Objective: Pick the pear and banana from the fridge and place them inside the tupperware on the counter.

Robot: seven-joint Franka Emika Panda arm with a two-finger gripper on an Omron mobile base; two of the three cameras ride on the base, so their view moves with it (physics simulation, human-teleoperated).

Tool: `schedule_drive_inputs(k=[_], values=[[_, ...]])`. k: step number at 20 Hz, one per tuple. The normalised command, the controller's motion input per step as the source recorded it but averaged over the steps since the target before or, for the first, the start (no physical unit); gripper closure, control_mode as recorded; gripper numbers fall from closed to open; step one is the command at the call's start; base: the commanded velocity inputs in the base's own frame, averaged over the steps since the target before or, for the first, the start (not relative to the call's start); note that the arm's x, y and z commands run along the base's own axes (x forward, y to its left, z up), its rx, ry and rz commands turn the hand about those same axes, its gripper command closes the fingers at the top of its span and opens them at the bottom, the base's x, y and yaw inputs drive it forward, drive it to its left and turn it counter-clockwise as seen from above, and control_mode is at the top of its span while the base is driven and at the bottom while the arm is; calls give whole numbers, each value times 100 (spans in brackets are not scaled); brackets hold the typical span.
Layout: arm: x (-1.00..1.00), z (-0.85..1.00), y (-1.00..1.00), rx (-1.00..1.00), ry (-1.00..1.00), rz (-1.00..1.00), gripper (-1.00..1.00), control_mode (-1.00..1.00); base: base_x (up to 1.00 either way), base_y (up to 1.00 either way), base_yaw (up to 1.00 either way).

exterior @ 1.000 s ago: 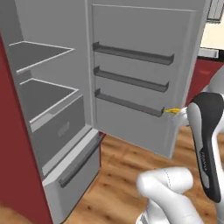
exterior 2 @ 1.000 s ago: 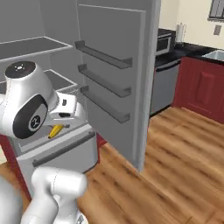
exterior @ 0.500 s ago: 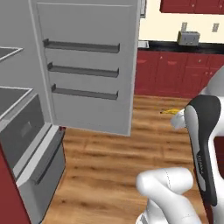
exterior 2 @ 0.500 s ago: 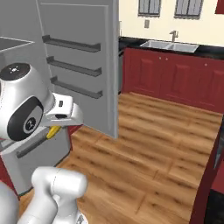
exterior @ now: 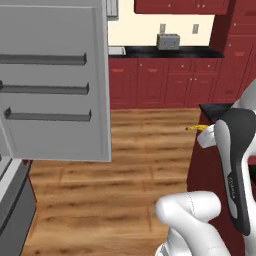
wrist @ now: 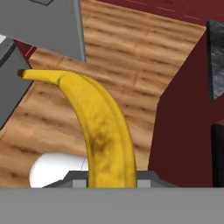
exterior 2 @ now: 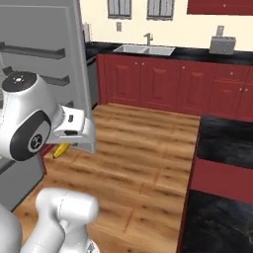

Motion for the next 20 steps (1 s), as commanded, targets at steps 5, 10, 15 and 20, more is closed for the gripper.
schedule_drive_inputs(k=[5, 10, 15, 20], values=[[0, 0, 0, 0, 0, 0, 100, 100, 88, 0, -14], [0, 0, 0, 0, 0, 0, 100, 100, 100, -5, -17], [0, 0, 0, 0, 0, 0, 100, 100, 100, -2, -16], [0, 0, 0, 0, 0, 0, 100, 100, 100, 0, -6]])
